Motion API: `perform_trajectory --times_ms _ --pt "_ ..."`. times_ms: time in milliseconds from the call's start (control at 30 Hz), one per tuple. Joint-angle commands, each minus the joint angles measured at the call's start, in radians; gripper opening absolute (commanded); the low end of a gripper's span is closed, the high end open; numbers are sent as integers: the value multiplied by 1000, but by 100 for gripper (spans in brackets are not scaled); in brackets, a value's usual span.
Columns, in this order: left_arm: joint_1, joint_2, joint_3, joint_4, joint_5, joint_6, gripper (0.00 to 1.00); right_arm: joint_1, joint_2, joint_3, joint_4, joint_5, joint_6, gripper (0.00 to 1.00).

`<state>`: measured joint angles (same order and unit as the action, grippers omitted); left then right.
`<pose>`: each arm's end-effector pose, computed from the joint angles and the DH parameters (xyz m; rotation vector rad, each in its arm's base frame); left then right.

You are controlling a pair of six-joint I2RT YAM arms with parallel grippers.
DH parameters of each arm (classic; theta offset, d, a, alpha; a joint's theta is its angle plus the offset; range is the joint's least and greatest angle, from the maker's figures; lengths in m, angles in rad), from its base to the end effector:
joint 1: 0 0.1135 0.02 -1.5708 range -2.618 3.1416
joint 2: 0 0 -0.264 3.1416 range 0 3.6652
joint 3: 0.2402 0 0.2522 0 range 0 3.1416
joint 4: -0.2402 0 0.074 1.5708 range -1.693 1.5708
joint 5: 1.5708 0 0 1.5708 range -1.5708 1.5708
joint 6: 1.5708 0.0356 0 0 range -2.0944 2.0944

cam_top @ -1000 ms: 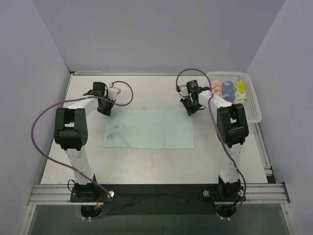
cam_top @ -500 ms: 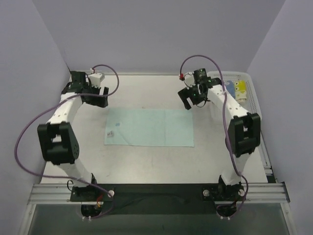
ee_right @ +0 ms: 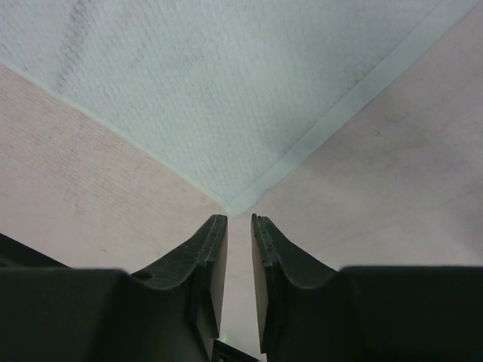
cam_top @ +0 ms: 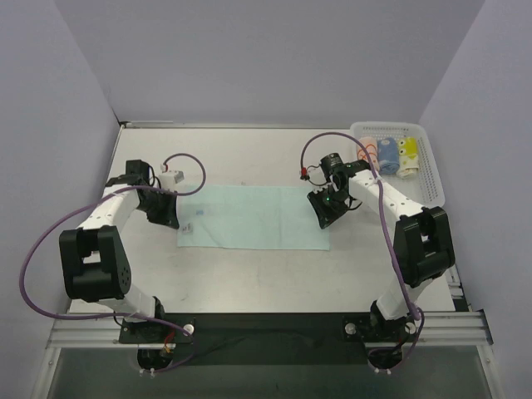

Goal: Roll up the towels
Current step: Flatten the towel

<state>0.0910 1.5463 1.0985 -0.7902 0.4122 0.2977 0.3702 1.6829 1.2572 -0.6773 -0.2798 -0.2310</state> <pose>0.2952 0.0126 0.2247 0.3730 2.6770 -0.4665 0.3192 0.1344 0.2327 -0.8744 2.5188 0.4185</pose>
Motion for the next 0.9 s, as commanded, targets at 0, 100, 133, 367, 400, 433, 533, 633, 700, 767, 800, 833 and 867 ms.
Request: perform_trajectory --times_ms 0,100,133,367,400,433,533,633,700,767,800,833,867 --pt "-30 15 -29 -43 -15 4 5 9 26 -21 -36 -12 68 19" --pt "-60 63 -45 -43 -16 -15 2 10 66 -35 -30 5 85 13" --pt "-79 87 -42 -40 -24 -23 0 9 73 -36 -28 8 96 11" --pt "-120 159 -11 -35 -102 -54 0 19 127 -54 -16 37 116 8" --pt "-122 166 -12 -37 -114 -52 0 19 129 -56 -16 39 116 8" --pt "-120 176 -11 -41 -121 -48 0 22 133 -59 -16 40 117 7" --pt "-125 196 -12 -49 -130 -34 0 27 141 -74 -11 54 114 7" --pt "-128 228 -5 -52 -161 -29 0 32 175 -82 -8 76 110 8" --pt "-131 247 -2 -58 -183 -26 0 33 195 -82 -8 91 105 7" --pt "-131 271 -6 -64 -234 -22 0 36 215 -82 -11 119 104 7" --pt "-129 276 -11 -67 -266 -16 0 38 227 -81 -13 128 101 7" --pt "-129 275 -15 -67 -282 -12 0 38 230 -78 -18 139 96 7" --pt "-128 271 -29 -67 -298 -6 0 44 233 -76 -19 158 91 7"
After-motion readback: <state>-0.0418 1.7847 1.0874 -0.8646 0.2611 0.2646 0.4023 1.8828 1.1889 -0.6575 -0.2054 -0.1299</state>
